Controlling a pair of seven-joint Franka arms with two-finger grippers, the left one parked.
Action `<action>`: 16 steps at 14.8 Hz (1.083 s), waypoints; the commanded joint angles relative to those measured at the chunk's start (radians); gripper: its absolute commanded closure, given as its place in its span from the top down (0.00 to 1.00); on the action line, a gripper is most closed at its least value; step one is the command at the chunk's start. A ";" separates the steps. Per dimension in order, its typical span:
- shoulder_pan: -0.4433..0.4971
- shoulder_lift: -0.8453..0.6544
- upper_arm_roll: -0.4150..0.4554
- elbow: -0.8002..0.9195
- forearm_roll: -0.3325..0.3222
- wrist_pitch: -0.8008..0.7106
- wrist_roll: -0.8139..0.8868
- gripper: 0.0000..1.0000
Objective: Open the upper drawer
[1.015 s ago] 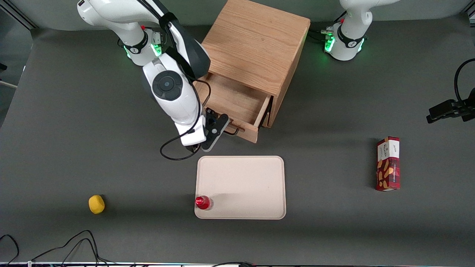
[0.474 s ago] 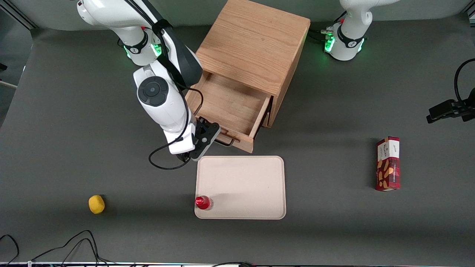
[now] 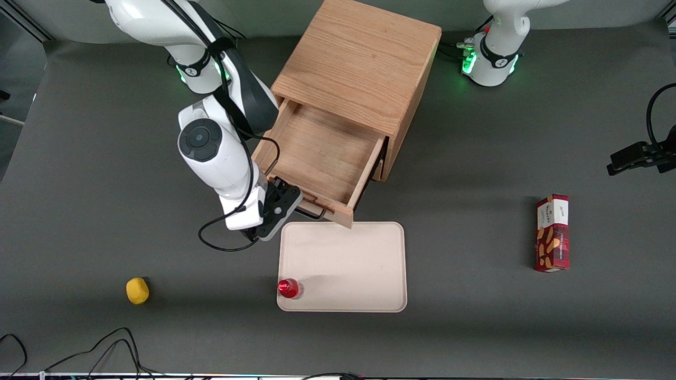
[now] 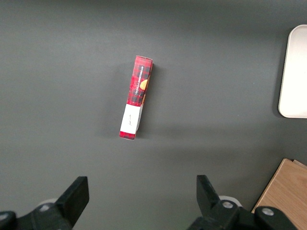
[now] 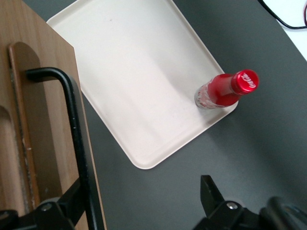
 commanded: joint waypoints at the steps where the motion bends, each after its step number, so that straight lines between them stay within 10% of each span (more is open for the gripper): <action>1: -0.012 0.058 -0.019 0.049 -0.021 0.068 -0.019 1.00; 16: -0.050 0.069 -0.009 0.082 0.079 0.027 -0.049 1.00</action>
